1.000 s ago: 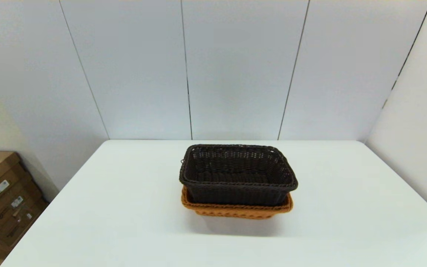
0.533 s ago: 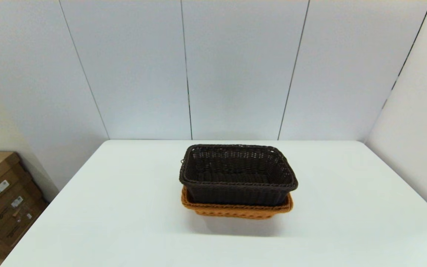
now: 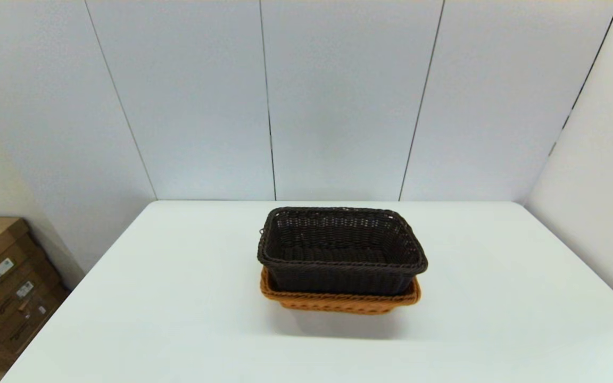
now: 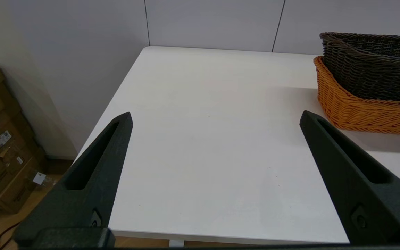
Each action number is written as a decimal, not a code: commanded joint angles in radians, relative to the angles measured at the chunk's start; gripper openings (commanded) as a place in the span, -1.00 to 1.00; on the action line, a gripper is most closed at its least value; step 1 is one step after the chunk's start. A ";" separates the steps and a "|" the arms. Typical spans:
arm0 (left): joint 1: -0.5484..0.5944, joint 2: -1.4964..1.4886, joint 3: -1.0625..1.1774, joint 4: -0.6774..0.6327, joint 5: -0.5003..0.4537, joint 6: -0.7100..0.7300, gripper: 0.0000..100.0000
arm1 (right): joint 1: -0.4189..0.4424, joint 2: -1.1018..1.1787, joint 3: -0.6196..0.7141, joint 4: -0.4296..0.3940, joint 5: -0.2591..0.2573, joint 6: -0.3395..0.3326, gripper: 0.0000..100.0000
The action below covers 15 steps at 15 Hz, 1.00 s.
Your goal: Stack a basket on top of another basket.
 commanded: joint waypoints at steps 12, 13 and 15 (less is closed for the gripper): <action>0.000 -0.002 0.000 -0.002 0.002 -0.001 1.00 | 0.000 0.000 0.096 -0.113 0.090 0.050 1.00; 0.000 -0.002 0.002 -0.002 0.002 -0.001 1.00 | 0.000 0.000 0.096 -0.113 0.090 0.050 1.00; 0.000 -0.002 0.002 -0.002 0.002 -0.001 1.00 | 0.000 -0.002 0.096 -0.113 0.090 0.050 1.00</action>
